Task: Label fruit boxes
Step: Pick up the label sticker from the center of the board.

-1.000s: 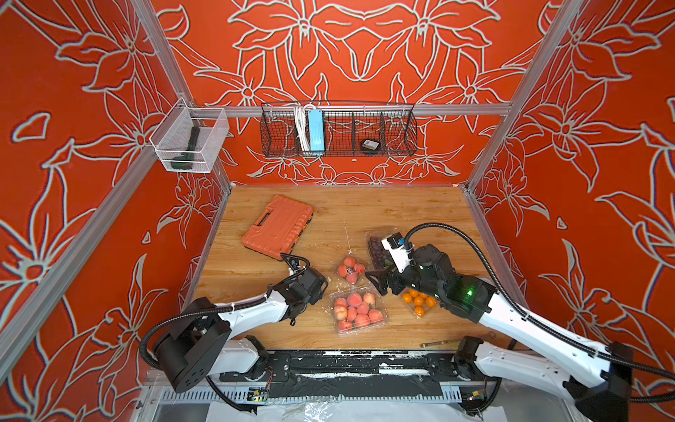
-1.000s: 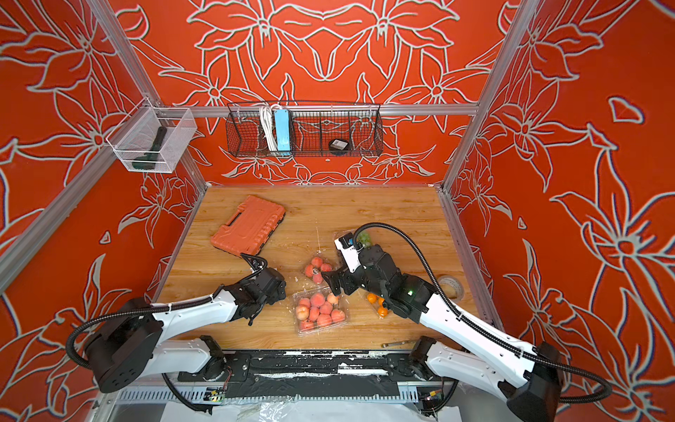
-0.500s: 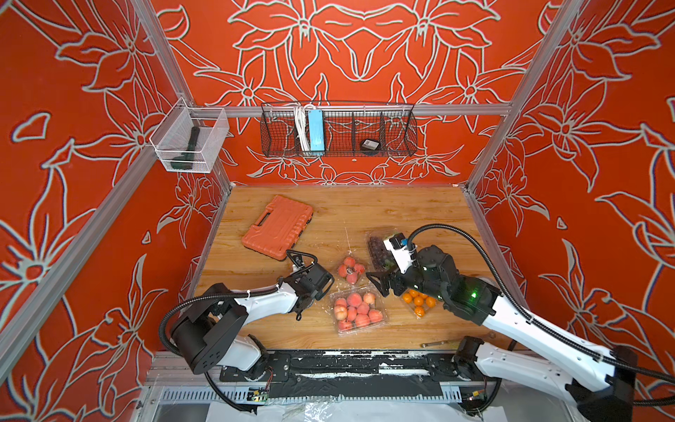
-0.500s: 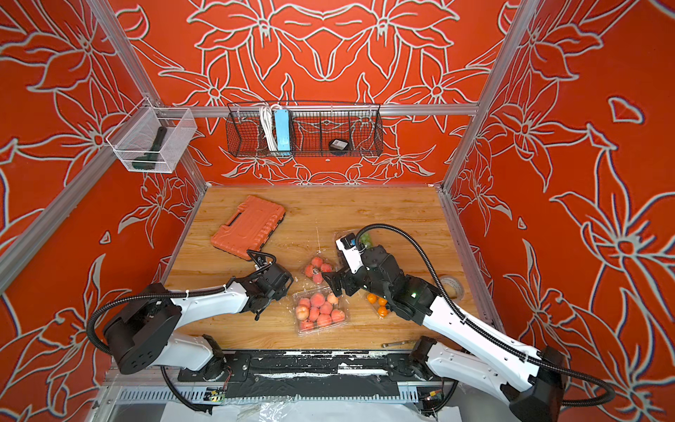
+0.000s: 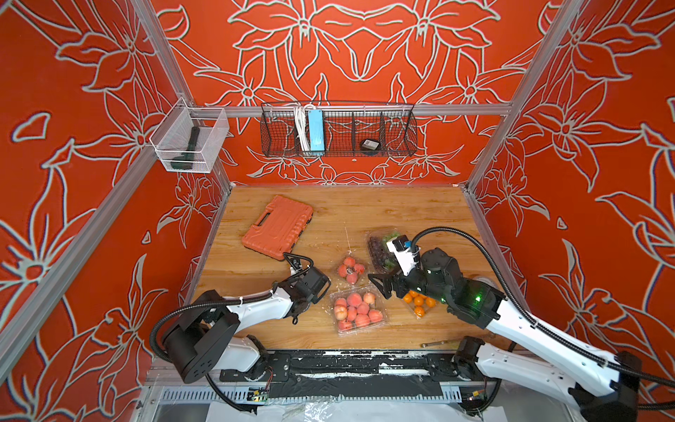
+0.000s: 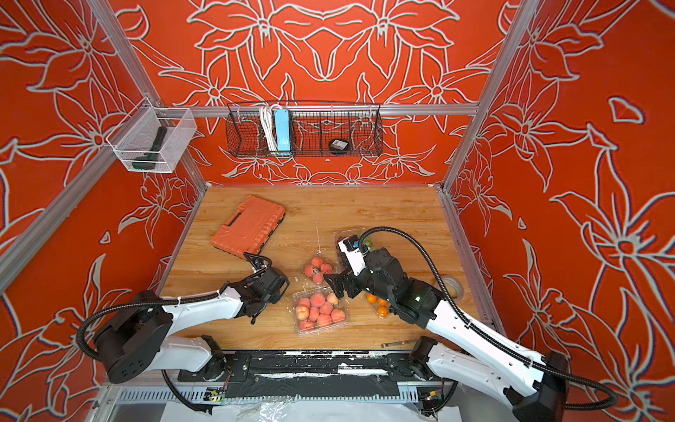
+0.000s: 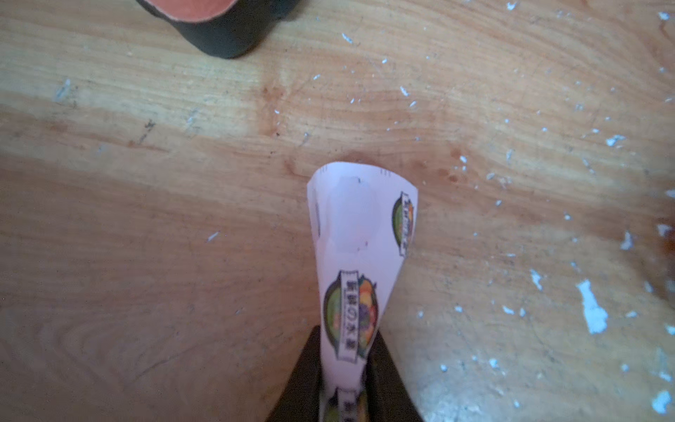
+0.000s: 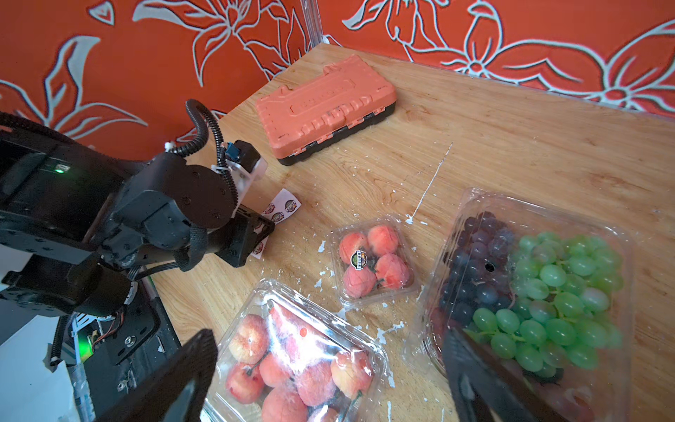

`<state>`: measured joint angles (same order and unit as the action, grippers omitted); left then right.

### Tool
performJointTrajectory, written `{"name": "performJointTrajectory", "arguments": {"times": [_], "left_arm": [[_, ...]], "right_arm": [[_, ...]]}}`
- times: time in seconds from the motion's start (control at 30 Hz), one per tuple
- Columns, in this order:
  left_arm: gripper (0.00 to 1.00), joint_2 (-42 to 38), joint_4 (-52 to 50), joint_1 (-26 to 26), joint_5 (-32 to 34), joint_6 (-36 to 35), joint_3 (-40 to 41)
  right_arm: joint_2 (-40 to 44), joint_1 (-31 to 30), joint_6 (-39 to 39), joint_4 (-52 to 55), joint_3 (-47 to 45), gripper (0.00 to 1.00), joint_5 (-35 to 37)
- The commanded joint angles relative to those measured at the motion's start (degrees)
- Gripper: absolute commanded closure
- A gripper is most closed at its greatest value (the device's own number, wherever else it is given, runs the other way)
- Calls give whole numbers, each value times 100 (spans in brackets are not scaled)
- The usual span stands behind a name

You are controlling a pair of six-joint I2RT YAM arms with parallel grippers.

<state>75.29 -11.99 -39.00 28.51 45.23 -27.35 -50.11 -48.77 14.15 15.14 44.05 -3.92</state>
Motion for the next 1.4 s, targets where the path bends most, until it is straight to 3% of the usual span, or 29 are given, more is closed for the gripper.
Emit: {"name": "performJointTrajectory", "arguments": {"times": [0.0, 0.13, 0.37, 0.47, 0.63, 1.0, 1.37], "left_arm": [[79, -753, -51, 7, 99, -250, 76], [80, -2096, 599, 6, -244, -900, 255], [77, -3424, 1938, -124, -1448, -2513, 93], [77, -3546, 3149, -125, -2557, -2818, 293], [76, -3225, 3899, -133, -3369, -2998, 91], [76, -3235, 4316, -134, -3725, -3131, 123], [76, -3177, 4295, -134, -3807, -3098, 107]], "right_arm": [[29, -24, -16, -202, -103, 2, -120], [56, -5, 100, -646, -148, 2, -105], [-328, 59, -33, -1652, 105, 2, -1400], [-531, 125, -137, -1925, 318, 2, -1902], [-885, 238, -120, -2237, 646, 13, -2584], [-1417, 711, 610, -3260, 834, 31, -3204], [-1778, 720, 883, -3565, 1088, 63, -3504]]}}
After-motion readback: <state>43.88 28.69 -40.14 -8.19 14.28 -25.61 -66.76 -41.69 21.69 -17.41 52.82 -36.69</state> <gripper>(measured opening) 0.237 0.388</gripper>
